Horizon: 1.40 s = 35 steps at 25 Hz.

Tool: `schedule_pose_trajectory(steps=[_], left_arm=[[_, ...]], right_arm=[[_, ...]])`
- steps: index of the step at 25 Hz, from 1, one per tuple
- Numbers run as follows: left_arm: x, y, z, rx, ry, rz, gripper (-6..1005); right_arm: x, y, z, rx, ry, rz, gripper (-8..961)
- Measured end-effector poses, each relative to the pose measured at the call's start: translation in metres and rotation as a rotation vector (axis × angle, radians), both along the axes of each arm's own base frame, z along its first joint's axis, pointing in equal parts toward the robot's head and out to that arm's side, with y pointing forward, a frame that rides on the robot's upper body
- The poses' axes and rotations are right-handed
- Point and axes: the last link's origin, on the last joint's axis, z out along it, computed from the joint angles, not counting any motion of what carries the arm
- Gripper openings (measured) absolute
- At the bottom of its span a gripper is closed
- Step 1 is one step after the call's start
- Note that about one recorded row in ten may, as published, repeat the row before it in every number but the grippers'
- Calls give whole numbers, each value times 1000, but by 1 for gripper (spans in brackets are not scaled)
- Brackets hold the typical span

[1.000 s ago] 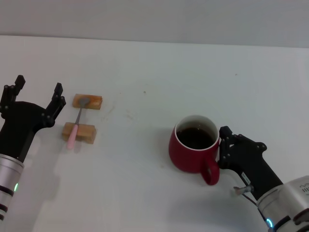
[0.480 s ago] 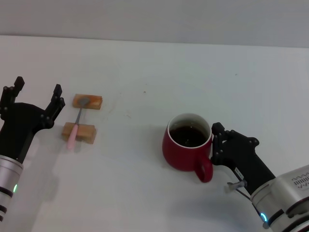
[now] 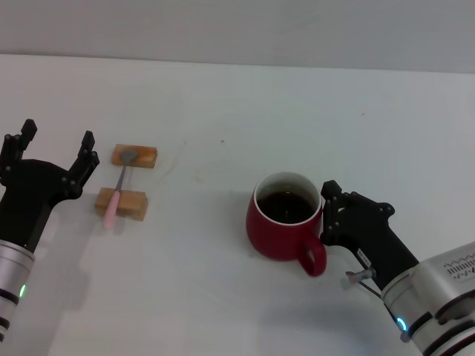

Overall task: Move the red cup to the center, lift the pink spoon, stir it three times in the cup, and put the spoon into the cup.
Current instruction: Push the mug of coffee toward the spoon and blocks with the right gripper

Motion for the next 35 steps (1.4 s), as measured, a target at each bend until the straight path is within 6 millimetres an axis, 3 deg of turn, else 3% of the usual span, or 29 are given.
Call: schedule_pose_trajectory(steps=[27, 35], left_arm=[[0, 0, 0, 0, 0, 0, 862], [0, 0, 0, 0, 1, 1, 862]], right_arm=[[-5, 8, -1, -10, -11, 20, -1], [12, 6, 18, 102, -5, -27, 0]])
